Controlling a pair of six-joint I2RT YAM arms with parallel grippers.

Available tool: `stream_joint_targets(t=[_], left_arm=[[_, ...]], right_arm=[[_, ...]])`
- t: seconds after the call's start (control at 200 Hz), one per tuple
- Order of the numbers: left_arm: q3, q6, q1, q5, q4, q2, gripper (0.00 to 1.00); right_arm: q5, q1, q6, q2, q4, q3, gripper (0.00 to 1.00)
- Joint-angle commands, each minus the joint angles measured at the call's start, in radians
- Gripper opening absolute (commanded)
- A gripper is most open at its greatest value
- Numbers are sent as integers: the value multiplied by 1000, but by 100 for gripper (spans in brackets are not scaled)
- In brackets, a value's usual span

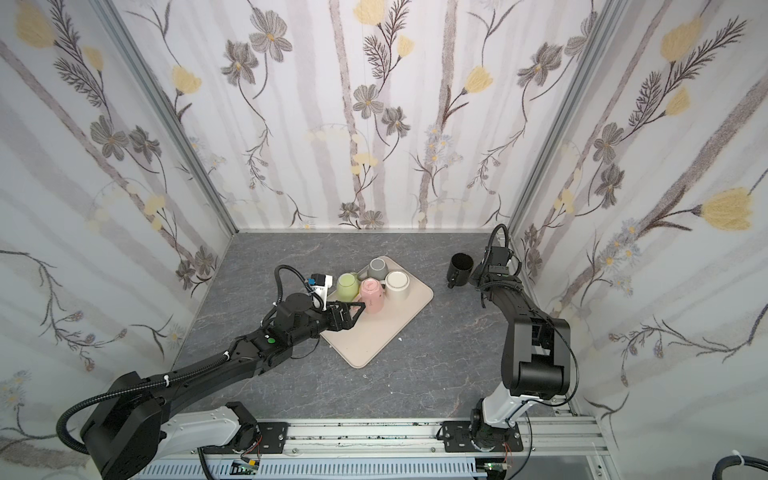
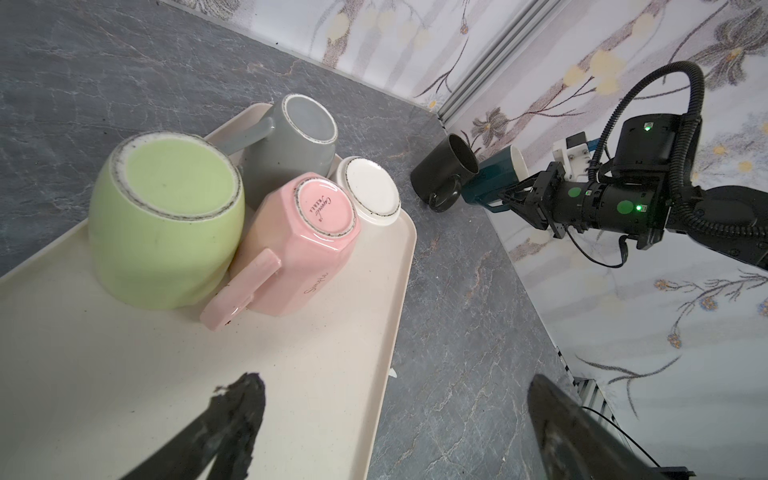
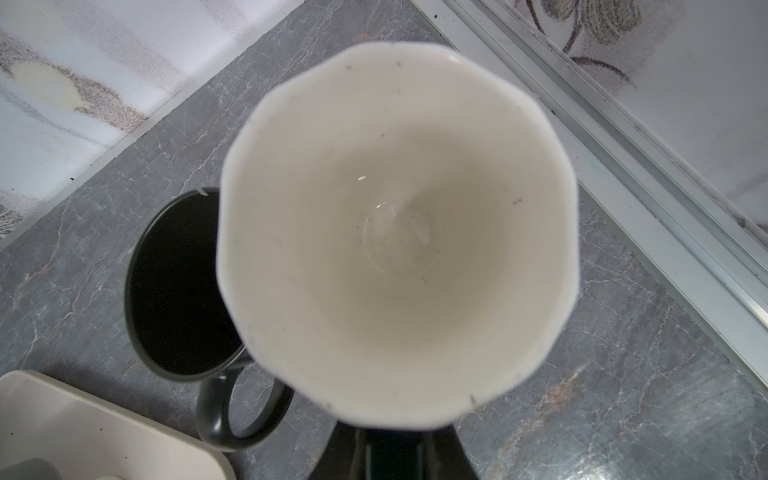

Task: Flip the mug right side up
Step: 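Lower the teal mug mouth-up beside the black mug with the right gripper, then open the right gripper and lift it off the teal mug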

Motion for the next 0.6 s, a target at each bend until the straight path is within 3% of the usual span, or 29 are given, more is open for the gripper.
stream_joint_targets(t=[0.0,0.09,0.135,0.595], left_arm=[[4,13,1,-12,5,-2,100],[5,14,1,-15,3,-4,100],[4,14,1,-16,2,-4,100],[7,8,2,-17,-10,-7,100]], right_arm=[[29,-1,-12,9,41,18,43],[18,-1,-7,9,41,19,60],[15,-1,-6,9,41,20,64],[30,-1,-5,-69,15,6,77]])
